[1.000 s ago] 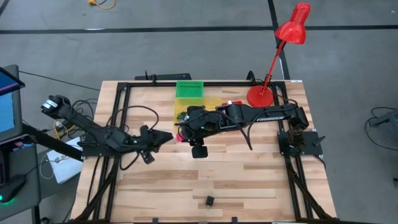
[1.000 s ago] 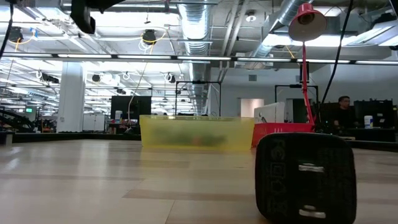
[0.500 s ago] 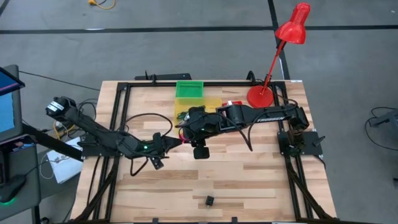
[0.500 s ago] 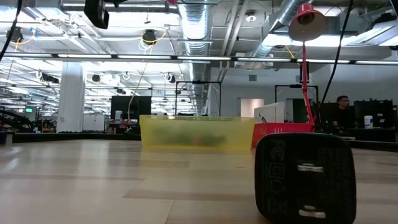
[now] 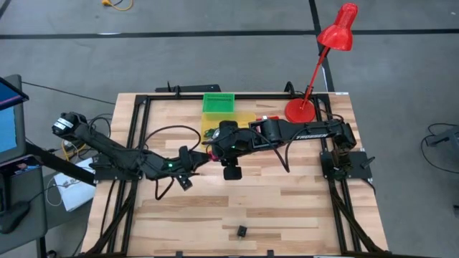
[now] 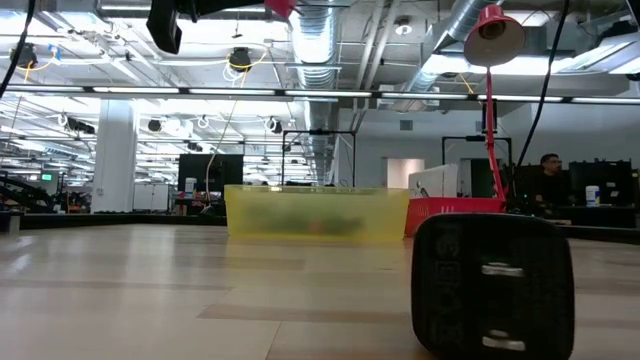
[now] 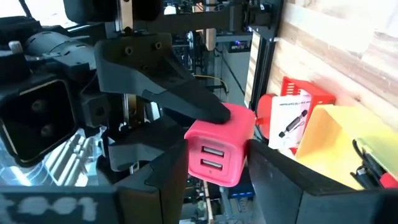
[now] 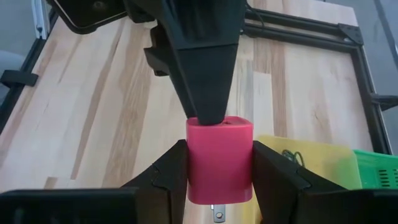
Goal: Pick and place items into bin
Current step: Put the pink charger adapter into the green bin
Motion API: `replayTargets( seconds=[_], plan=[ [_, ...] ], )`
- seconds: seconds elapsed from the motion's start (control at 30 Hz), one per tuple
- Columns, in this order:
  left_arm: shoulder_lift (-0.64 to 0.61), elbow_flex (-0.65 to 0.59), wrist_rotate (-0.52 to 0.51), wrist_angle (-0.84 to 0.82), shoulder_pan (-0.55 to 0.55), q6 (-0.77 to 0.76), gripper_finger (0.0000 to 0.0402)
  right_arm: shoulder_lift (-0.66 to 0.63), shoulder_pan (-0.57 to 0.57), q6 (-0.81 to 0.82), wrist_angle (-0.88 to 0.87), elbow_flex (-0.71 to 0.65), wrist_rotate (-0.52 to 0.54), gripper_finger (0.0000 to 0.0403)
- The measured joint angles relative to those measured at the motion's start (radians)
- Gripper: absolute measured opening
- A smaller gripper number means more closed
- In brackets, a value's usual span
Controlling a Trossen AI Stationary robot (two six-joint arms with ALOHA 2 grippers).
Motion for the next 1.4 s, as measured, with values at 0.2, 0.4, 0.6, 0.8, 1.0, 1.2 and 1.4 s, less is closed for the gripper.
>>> replayTargets(
  seconds=[0.2,0.4,0.6,0.8,1.0,1.2,1.4],
  plan=[
    [0.000,0.000,0.025,-0.001,-0.006,0.013,0.0156,0.000,0.001,-0.001,-0.002,0.000,-0.011,0.0132],
    [0.000,0.000,0.021,0.011,0.009,-0.060,0.0168,-0.002,0.000,-0.001,-0.003,0.000,-0.008,0.0132],
    [0.000,0.000,0.020,-0.009,0.018,-0.078,0.0199,0.000,0.003,-0.001,0.008,0.000,-0.022,0.0132],
    [-0.001,0.000,0.052,-0.033,0.034,-0.065,0.0205,0.000,0.002,-0.001,0.001,0.000,-0.017,0.0132],
    [-0.001,0.000,0.106,-0.038,0.042,-0.014,0.0204,0.002,0.003,-0.001,0.000,-0.001,-0.014,0.0132],
    [-0.001,0.000,0.162,-0.037,0.055,0.020,0.0204,0.002,0.003,-0.004,0.000,-0.001,-0.014,0.0132],
    [-0.001,0.000,0.225,-0.037,0.083,0.041,0.0204,0.002,0.002,-0.003,0.000,-0.001,-0.012,0.0132]
  ],
)
